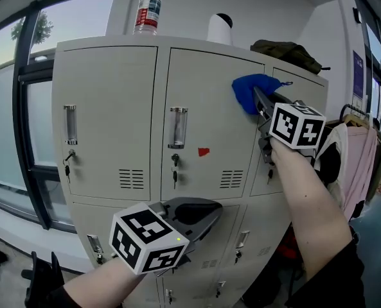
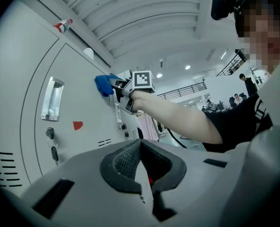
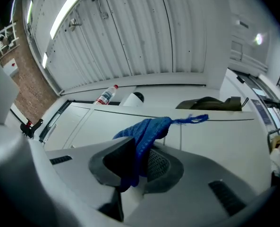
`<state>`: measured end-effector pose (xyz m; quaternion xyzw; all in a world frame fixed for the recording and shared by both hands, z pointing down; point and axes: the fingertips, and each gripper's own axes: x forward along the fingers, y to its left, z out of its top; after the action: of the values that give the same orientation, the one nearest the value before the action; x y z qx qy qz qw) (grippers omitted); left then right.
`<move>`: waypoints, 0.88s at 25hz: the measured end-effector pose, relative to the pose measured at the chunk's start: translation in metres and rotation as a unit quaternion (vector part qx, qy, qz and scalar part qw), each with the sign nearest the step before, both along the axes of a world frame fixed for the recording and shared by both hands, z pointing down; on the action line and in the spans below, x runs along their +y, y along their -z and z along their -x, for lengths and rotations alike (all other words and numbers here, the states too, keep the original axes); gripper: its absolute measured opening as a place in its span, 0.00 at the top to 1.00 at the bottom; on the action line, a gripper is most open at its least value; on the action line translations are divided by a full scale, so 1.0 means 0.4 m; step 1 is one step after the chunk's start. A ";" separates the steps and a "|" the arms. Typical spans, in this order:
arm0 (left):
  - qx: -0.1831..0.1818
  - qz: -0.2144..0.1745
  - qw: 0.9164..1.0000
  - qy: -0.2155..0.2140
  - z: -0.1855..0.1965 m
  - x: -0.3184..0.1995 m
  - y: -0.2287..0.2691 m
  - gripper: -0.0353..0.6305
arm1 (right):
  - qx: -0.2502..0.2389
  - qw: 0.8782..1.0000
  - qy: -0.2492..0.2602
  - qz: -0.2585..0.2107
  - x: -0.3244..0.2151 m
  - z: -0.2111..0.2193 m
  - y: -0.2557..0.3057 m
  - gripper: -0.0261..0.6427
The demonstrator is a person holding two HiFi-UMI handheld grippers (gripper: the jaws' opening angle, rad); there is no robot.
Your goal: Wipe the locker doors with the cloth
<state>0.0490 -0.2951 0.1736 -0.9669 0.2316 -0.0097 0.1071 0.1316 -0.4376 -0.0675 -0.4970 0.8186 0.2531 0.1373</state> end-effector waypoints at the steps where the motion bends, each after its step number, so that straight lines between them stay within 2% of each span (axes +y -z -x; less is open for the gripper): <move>1: -0.002 0.000 1.000 -0.004 -0.013 0.000 -0.002 0.94 | -0.003 1.000 -0.009 0.002 -0.005 -0.029 -0.004 0.89; 7: -0.010 0.005 1.000 -0.025 -0.077 -0.004 -0.016 0.94 | -0.016 0.999 -0.047 0.011 -0.016 -0.148 -0.027 0.89; 11: -0.014 0.008 0.999 -0.032 -0.095 -0.006 -0.024 0.94 | -0.018 0.999 -0.040 0.004 0.010 -0.151 -0.034 0.89; 15: -0.012 0.013 0.999 -0.031 -0.088 -0.004 -0.031 0.94 | 0.000 1.000 0.001 -0.010 0.060 -0.050 -0.029 0.89; 22: -0.007 0.014 1.000 -0.012 -0.022 0.015 -0.030 0.94 | 0.047 0.995 0.086 -0.015 0.115 0.222 -0.043 0.89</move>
<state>0.0579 -0.2893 0.1856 -0.9710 0.2186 -0.0186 0.0953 0.0429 -0.3914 -0.0503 -0.4100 0.8601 0.2758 0.1269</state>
